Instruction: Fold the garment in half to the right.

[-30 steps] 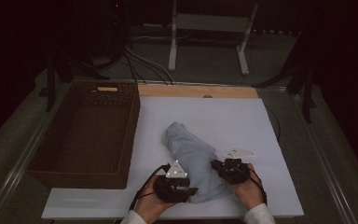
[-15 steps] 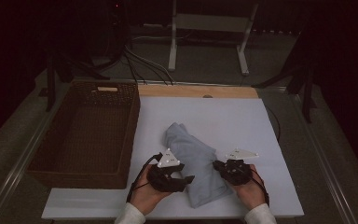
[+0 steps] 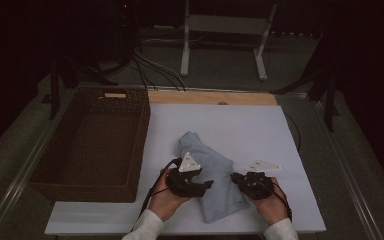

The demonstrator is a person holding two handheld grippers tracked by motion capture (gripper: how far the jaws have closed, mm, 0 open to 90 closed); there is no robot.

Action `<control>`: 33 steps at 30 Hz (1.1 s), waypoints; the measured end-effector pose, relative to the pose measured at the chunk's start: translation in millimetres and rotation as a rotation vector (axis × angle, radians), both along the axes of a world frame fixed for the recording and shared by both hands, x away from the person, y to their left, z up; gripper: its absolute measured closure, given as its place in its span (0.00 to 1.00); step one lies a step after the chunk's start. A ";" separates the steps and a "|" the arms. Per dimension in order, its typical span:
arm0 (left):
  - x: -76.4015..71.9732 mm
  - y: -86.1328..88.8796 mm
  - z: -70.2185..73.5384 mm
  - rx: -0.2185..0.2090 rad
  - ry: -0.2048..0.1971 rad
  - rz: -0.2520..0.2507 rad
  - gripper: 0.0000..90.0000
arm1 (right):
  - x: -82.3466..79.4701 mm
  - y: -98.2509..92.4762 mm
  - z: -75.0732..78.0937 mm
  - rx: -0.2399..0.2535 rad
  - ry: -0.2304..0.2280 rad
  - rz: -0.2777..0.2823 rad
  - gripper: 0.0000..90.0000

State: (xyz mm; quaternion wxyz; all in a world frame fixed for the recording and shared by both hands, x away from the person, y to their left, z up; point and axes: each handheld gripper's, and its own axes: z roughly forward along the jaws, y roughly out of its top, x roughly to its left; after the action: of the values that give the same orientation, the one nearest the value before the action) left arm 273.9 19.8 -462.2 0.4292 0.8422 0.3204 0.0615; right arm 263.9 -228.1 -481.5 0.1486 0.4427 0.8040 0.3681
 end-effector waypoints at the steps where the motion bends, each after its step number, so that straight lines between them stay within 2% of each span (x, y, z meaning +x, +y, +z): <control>1: 0.7 -1.0 -1.1 0.005 0.001 0.000 0.48 | -0.6 -0.1 0.4 0.000 -0.002 0.001 0.94; 9: 3.1 -4.7 -5.1 0.031 0.007 -0.005 0.47 | -5.7 -6.0 4.5 0.015 -0.005 -0.006 0.95; 13: 3.5 -5.6 -5.4 0.030 0.009 -0.004 0.47 | -10.6 -7.7 6.5 0.023 -0.004 -0.006 0.84; 15: 3.7 -5.8 -5.3 0.033 0.009 -0.005 0.47 | -13.3 -8.2 6.1 0.021 0.001 -0.010 0.74; 22: 3.4 -6.3 -5.5 0.038 0.009 -0.008 0.47 | -17.4 -14.8 4.2 0.047 0.037 -0.052 0.49; 27: 3.2 -8.3 -6.5 0.042 0.011 -0.010 0.47 | -20.9 -17.6 1.8 0.057 0.065 -0.064 0.42; 33: 3.9 -11.1 -7.8 0.044 0.015 -0.016 0.47 | -23.5 -17.4 -5.3 0.049 0.110 -0.070 0.38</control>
State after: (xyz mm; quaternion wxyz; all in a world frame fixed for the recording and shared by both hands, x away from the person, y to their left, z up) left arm 277.8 8.7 -470.0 0.4086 0.8544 0.3155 0.0590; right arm 240.4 -245.6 -486.7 0.1060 0.4936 0.7859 0.3571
